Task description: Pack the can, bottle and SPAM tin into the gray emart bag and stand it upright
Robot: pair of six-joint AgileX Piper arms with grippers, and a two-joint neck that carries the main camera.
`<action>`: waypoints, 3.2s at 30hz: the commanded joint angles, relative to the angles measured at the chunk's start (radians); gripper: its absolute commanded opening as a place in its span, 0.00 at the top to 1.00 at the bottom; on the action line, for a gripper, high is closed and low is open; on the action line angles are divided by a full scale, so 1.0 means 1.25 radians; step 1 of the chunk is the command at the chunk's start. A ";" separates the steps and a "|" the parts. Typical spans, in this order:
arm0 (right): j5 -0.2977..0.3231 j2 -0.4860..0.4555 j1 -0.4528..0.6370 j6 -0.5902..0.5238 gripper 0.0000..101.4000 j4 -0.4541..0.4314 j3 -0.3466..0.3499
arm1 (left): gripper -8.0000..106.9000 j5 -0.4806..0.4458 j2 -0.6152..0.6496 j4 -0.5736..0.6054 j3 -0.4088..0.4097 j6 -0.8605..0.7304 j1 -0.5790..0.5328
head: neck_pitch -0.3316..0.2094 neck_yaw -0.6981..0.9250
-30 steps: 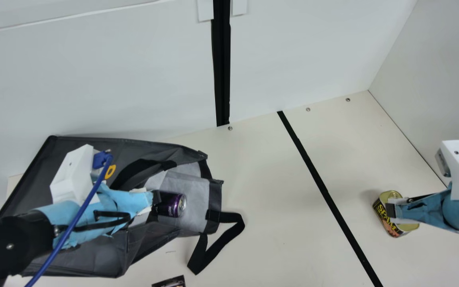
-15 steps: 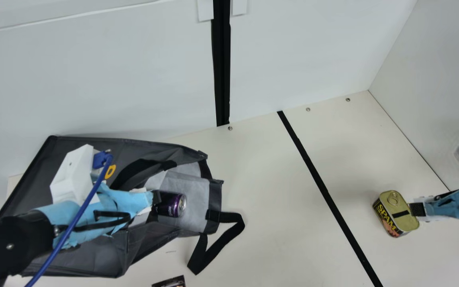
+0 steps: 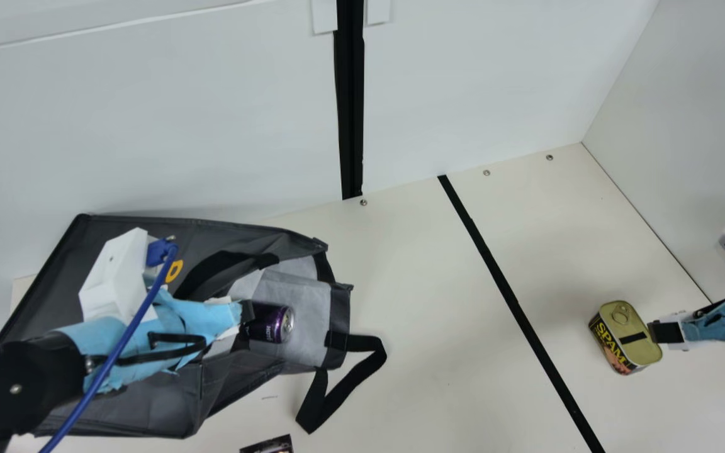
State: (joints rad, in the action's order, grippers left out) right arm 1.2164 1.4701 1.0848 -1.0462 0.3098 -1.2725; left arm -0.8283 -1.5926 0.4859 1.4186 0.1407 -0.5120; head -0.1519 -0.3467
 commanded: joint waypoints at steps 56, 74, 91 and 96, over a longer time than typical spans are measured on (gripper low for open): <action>-0.242 0.267 -0.133 -0.034 0.85 -0.016 0.087 | 1.00 0.000 0.000 0.000 0.000 0.000 0.000 | -0.018 -0.002; -0.166 0.204 -0.131 -0.114 1.00 -0.001 0.041 | 1.00 0.000 0.000 0.000 0.000 0.000 0.000 | -0.018 -0.002; -0.128 0.105 -0.192 -0.110 1.00 0.006 0.073 | 1.00 0.000 0.000 0.000 0.000 0.000 0.000 | -0.018 -0.002; -0.122 0.080 -0.219 -0.115 1.00 0.004 0.090 | 1.00 0.000 0.000 0.000 0.000 0.000 0.000 | -0.018 -0.002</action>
State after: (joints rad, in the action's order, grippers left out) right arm 1.0619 1.5740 0.8168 -1.1866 0.3174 -1.1616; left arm -0.8283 -1.5926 0.4859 1.4186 0.1407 -0.5120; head -0.1519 -0.3482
